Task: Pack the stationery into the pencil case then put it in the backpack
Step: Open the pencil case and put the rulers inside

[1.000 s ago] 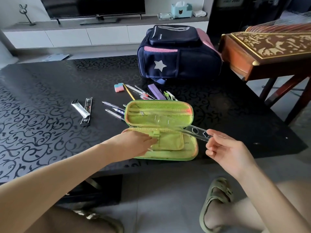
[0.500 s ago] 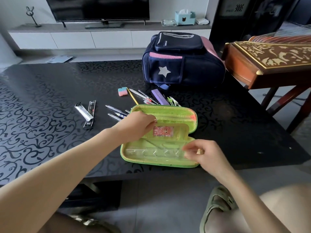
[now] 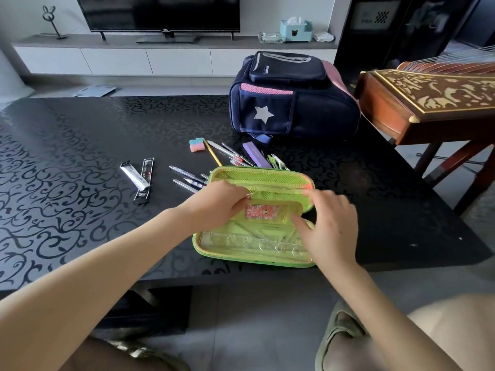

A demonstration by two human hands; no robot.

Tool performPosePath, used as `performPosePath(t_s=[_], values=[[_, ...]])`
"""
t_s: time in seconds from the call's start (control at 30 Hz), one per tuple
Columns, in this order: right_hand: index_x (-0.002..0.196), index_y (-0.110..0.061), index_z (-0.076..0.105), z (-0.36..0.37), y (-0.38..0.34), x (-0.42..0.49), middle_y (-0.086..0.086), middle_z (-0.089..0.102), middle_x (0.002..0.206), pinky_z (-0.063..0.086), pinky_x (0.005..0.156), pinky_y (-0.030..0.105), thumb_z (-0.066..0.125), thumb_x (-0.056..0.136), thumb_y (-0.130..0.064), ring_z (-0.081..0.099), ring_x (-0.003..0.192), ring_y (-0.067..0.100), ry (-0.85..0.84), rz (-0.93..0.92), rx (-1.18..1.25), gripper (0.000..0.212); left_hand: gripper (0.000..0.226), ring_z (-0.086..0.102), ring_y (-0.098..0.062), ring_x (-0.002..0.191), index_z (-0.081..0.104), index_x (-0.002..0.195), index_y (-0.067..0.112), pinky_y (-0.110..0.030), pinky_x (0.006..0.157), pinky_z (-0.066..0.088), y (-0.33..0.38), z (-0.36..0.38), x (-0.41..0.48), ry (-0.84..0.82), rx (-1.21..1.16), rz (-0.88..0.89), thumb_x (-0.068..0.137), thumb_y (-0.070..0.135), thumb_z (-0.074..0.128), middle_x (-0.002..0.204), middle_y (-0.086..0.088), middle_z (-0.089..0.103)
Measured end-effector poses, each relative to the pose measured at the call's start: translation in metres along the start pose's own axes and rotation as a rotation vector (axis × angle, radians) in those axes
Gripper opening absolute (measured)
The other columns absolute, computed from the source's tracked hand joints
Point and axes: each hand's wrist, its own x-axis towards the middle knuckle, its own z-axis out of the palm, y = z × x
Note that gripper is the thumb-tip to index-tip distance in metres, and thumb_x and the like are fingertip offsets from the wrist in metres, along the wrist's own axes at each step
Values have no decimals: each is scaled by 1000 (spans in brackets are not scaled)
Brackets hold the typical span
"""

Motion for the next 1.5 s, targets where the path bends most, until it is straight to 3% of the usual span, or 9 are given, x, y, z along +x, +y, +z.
performPosePath(t_s=[0.2,0.37,0.5,0.7,0.8,0.97,1.07,1.2,1.5], values=[[95,-19,72,13,4,45,-3,72,87,45,62,30,64,85,-30,60,71,15,-323,141,229,17,19,65,-28,91,69,102,6,-39,85,54,3,-1,-21,310,-38,242,85,2,61,98,-11,71],[106,-16,70,28,13,63,-1,70,110,48,78,28,65,85,-29,63,100,15,-453,233,272,25,16,67,-16,72,72,94,14,-27,69,53,28,31,-30,356,41,511,78,17,67,86,4,74],[109,-15,69,30,13,62,0,69,112,45,80,26,64,86,-28,61,106,14,-448,233,279,27,27,57,-18,61,68,93,16,-23,45,46,48,59,-15,41,308,230,67,10,76,68,2,65],[108,-17,70,16,16,52,-3,71,101,45,74,25,63,87,-29,57,86,7,-445,191,339,25,56,61,-23,91,57,116,16,-37,79,52,67,48,2,-144,-13,-89,82,60,50,101,-5,67],[104,-18,71,6,18,49,-9,68,93,50,79,27,67,84,-26,61,87,10,-469,189,409,22,45,62,-21,93,62,112,19,-36,77,53,67,30,-18,-64,-26,-87,89,53,46,106,-1,67],[82,-33,72,-22,20,46,-13,68,79,40,63,12,77,73,-28,59,74,-1,-787,56,439,11,27,58,-21,60,66,69,13,-34,54,52,14,-3,-26,489,-33,-155,86,26,51,67,0,63],[90,-33,73,-31,20,52,-16,69,84,40,66,7,76,74,-30,56,75,-11,-977,-47,406,16,19,61,-31,83,68,97,13,-38,75,48,-42,-1,-4,439,-85,-386,87,22,55,93,-11,67],[82,-31,75,-27,20,73,-15,72,81,47,73,18,72,79,-22,63,75,-1,-707,73,602,10,45,54,-31,112,49,131,17,-37,96,43,-79,16,32,72,-253,-541,89,34,52,120,-9,61],[83,-19,74,2,18,139,-10,71,78,49,72,17,67,83,-16,64,74,3,-396,116,517,8,26,59,1,70,71,81,35,-15,67,47,-73,-19,6,77,-788,-214,56,32,77,78,13,70]])
